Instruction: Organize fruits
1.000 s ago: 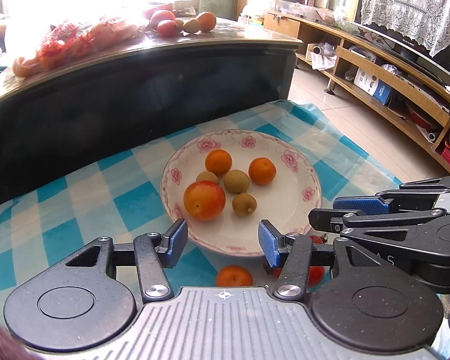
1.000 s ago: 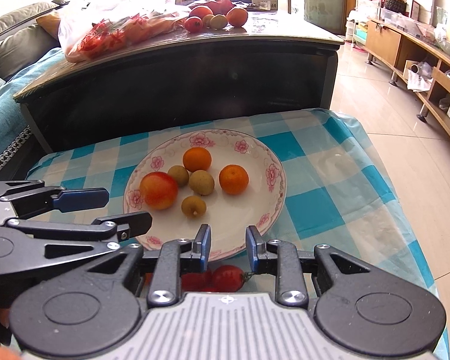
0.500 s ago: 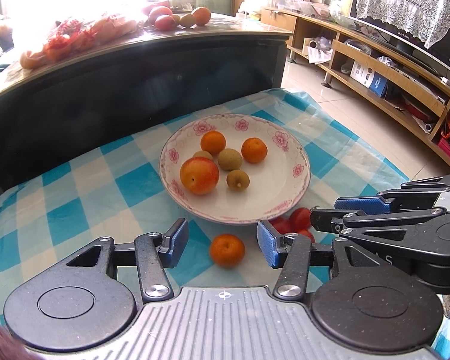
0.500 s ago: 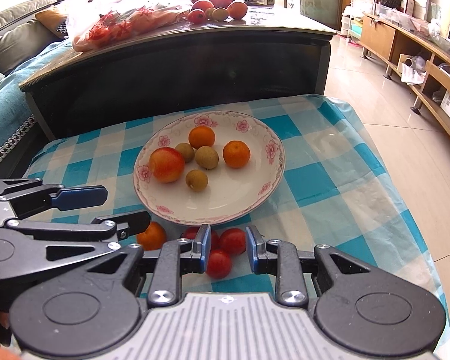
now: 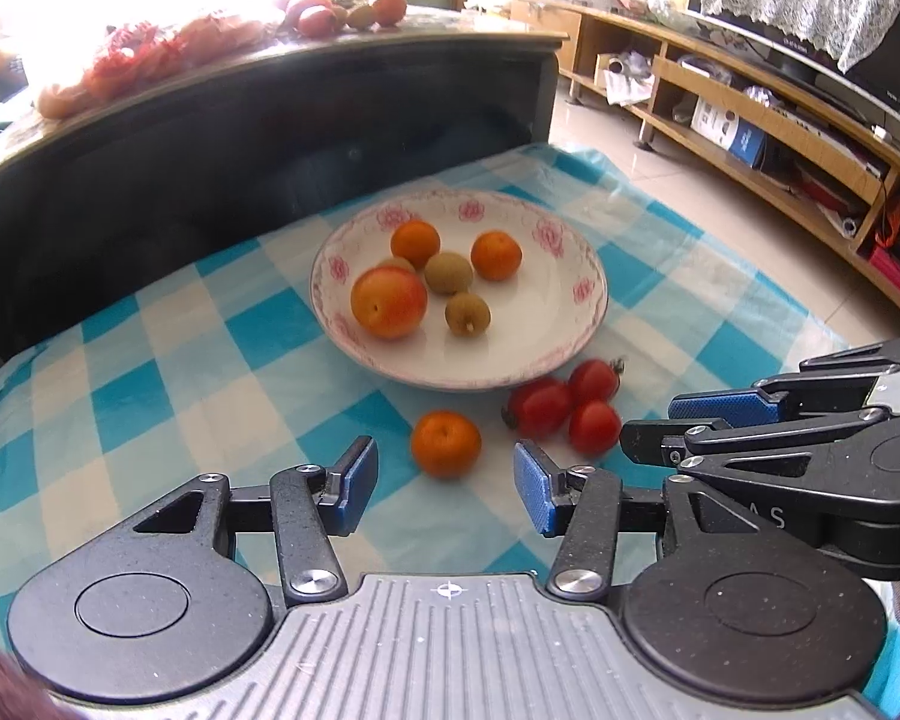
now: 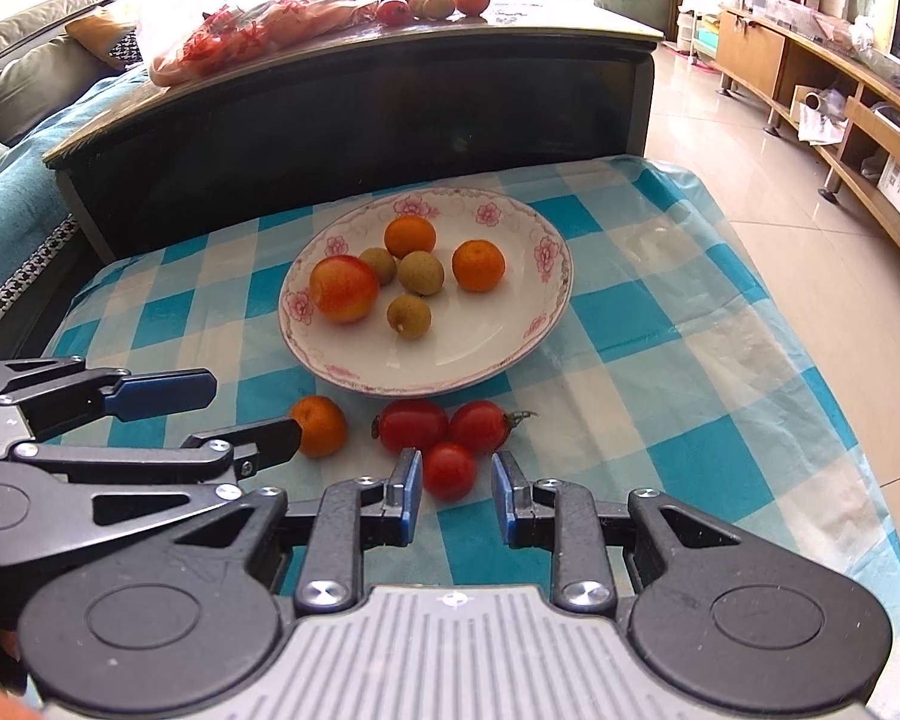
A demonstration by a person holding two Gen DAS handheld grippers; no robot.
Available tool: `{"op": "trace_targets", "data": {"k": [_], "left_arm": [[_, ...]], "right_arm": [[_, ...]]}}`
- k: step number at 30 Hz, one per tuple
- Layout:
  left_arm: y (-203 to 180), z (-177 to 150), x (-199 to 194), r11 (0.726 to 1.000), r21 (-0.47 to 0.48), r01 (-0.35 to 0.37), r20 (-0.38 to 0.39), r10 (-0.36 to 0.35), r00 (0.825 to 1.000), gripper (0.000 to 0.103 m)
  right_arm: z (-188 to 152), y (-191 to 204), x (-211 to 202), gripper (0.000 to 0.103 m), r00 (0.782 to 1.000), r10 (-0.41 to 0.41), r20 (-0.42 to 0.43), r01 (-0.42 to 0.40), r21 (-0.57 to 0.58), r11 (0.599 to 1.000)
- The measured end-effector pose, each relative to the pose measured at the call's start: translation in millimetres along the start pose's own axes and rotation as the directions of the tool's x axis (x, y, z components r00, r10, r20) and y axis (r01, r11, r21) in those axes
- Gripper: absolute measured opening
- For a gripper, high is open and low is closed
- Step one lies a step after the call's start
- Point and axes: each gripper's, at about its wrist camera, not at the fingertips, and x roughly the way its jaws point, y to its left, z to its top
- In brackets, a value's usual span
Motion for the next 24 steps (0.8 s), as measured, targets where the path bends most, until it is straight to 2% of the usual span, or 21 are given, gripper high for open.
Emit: {"op": "trace_targets", "data": {"k": [13, 24], "left_arm": [[-4.0, -13.0, 21.0, 0.999, 0.023, 0.021, -0.026, -0.021, 0.999, 0.063], [8.7, -4.8, 48.7, 0.999, -0.047, 0.024, -0.029, -0.025, 0.999, 0.063]], "right_arm": [[-20.2, -4.5, 15.1, 0.029, 0.997, 0.008, -0.072, -0.009, -0.015, 1.000], [-18.4, -17.4, 23.7, 0.032, 0.996, 0.015, -0.086, -0.012, 0.034, 0.999]]}}
